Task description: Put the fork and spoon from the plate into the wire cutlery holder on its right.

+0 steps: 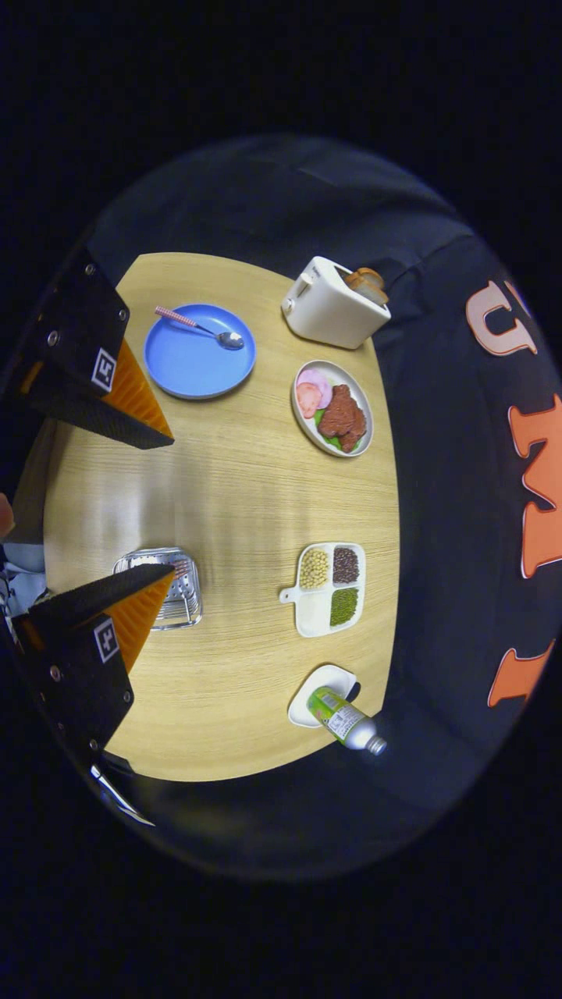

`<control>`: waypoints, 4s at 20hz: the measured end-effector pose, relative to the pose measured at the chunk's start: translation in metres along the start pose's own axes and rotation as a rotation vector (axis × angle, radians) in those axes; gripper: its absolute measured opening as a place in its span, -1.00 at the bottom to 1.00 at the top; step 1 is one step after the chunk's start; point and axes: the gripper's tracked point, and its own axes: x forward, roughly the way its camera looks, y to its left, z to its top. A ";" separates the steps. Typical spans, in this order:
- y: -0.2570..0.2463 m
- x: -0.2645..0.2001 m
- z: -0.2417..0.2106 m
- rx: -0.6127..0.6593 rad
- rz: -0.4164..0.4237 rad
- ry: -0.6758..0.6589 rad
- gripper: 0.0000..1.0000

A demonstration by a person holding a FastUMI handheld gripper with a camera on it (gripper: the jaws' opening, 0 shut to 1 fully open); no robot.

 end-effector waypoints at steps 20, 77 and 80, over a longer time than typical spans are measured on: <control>0.145 -0.017 0.070 0.037 -0.104 -0.628 0.83; 0.190 0.110 -0.071 -0.114 0.111 -0.126 -0.87; 0.185 0.118 -0.079 -0.126 0.096 -0.115 -0.89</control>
